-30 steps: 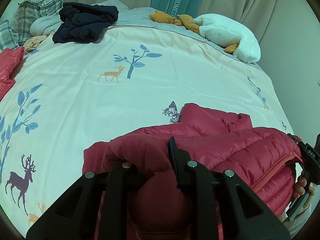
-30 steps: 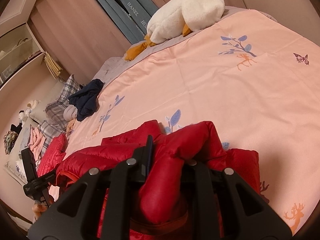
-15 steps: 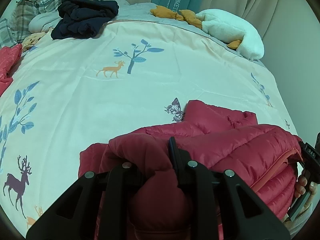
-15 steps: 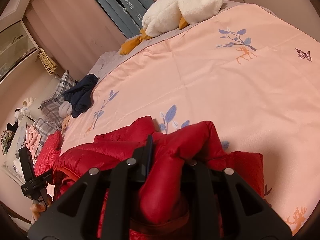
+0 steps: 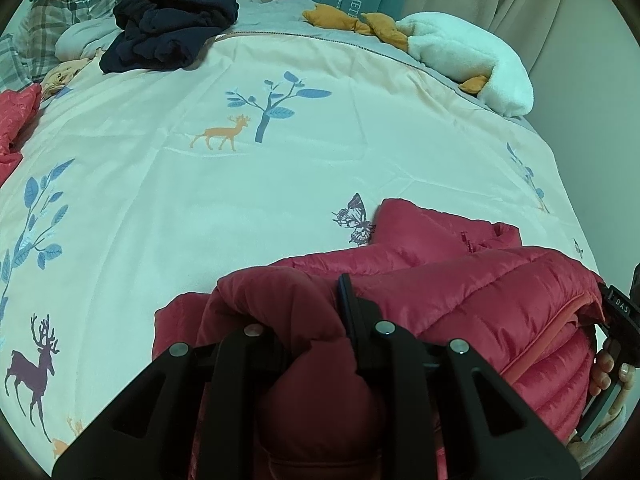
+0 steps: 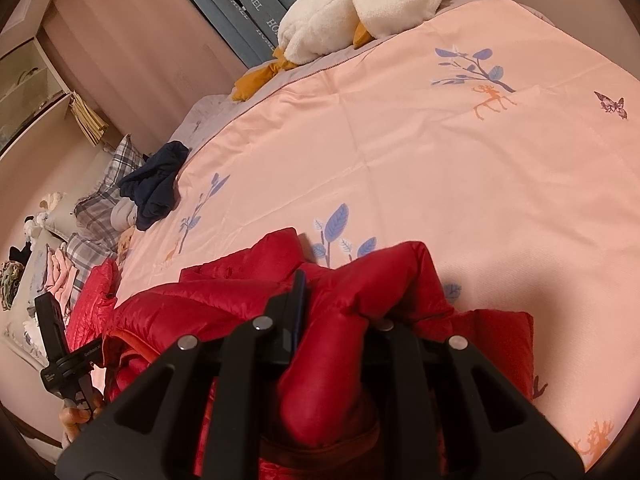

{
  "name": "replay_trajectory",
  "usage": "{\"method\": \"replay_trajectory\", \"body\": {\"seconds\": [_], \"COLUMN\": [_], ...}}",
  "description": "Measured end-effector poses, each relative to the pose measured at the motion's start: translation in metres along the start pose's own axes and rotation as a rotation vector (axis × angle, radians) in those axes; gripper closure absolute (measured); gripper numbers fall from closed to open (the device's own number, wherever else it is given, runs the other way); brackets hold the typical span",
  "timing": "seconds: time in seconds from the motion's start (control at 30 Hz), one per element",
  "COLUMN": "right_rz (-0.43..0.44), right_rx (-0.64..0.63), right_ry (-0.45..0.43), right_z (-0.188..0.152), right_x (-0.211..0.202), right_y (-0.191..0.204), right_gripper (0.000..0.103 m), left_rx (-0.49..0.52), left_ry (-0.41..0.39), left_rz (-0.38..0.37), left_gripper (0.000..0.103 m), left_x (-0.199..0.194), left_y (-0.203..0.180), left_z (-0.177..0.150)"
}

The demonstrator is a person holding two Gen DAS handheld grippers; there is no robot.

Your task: Fold large clothes

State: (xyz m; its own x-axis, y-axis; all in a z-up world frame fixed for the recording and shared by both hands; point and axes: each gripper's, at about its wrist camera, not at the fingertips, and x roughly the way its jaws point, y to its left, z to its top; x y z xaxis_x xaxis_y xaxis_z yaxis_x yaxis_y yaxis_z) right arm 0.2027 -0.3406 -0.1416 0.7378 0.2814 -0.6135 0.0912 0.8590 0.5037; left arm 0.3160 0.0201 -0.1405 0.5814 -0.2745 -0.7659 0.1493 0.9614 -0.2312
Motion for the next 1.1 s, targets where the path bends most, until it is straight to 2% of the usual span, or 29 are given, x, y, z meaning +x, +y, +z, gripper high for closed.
{"method": "replay_trajectory", "body": {"seconds": [0.77,0.9,1.1], "right_rz": [0.002,0.013,0.034], "right_rx": [0.044,0.056,0.061], "right_ry": [0.039,0.04,0.033], "right_z": [0.005,0.005,0.005], "right_x": [0.006,0.002,-0.007], "right_y": [-0.004,-0.004,-0.001], "right_gripper": [0.084,0.08,0.063], "left_rx": [-0.02,-0.027,-0.053], "left_ry": [0.035,0.037,0.041], "left_rz": [0.004,0.01,0.001], "left_gripper": [0.08,0.08,0.08], "left_x": [0.008,0.006,-0.001], "left_y": [0.001,0.0,0.002], "left_z": [0.006,0.006,0.005]}}
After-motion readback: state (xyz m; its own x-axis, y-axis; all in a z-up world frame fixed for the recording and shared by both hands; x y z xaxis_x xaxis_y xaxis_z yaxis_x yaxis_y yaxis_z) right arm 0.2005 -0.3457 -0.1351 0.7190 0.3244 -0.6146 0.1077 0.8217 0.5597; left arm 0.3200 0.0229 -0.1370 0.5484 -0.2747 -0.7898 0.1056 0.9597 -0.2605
